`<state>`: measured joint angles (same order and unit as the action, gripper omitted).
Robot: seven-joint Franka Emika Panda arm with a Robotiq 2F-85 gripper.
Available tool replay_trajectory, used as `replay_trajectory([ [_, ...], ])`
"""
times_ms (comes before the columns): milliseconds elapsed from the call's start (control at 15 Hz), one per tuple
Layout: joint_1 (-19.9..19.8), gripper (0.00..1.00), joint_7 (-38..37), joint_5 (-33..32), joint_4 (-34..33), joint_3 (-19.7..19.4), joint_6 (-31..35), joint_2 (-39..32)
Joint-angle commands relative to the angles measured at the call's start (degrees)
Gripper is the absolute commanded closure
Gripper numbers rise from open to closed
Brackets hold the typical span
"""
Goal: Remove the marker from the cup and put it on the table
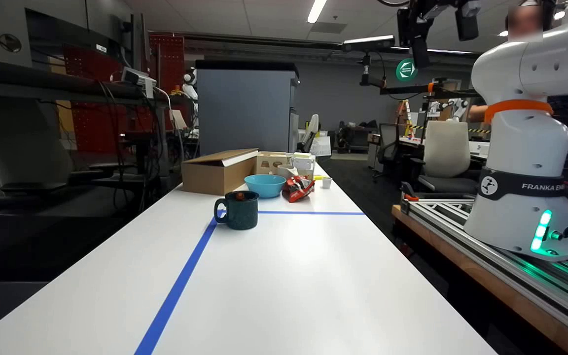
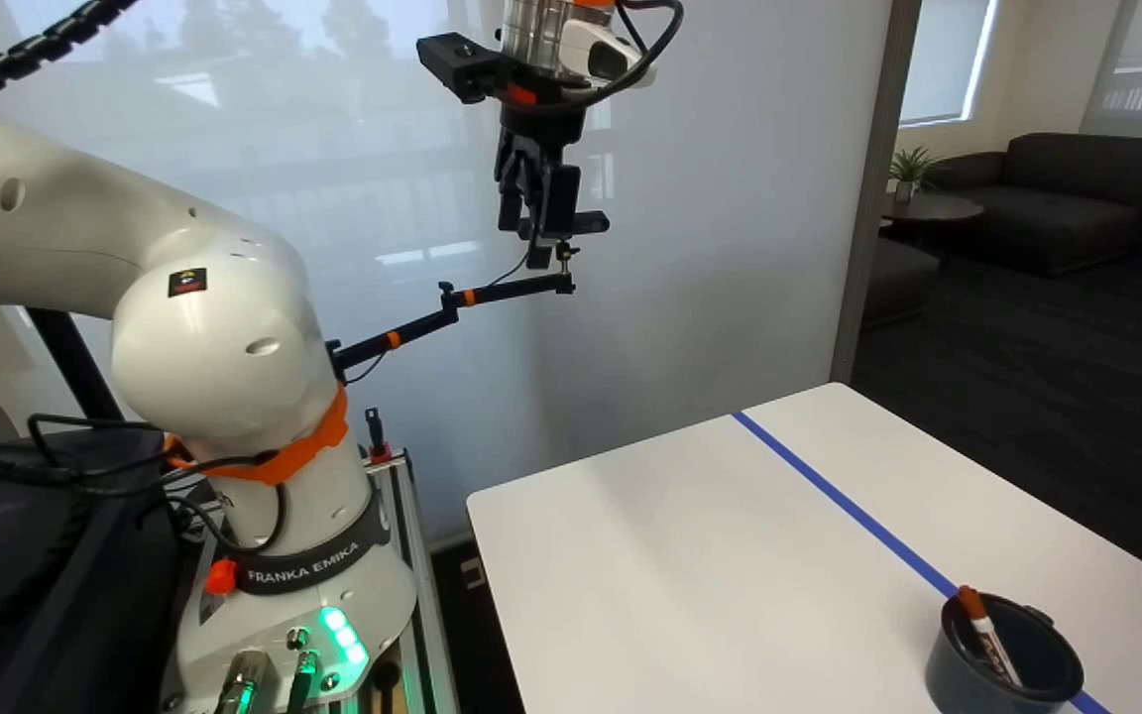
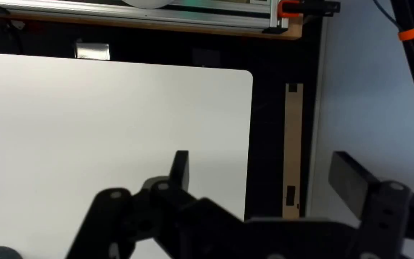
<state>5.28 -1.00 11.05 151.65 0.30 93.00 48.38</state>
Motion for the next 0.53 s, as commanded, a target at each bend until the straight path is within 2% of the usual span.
replay_trajectory([
  [0, -1.5, 0.0, 1.1, -0.4, -0.9, -0.1, -0.7, -1.6],
  [467, -13.0, 0.0, -1.8, 0.1, -2.5, -8.9, 4.2, -10.5],
])
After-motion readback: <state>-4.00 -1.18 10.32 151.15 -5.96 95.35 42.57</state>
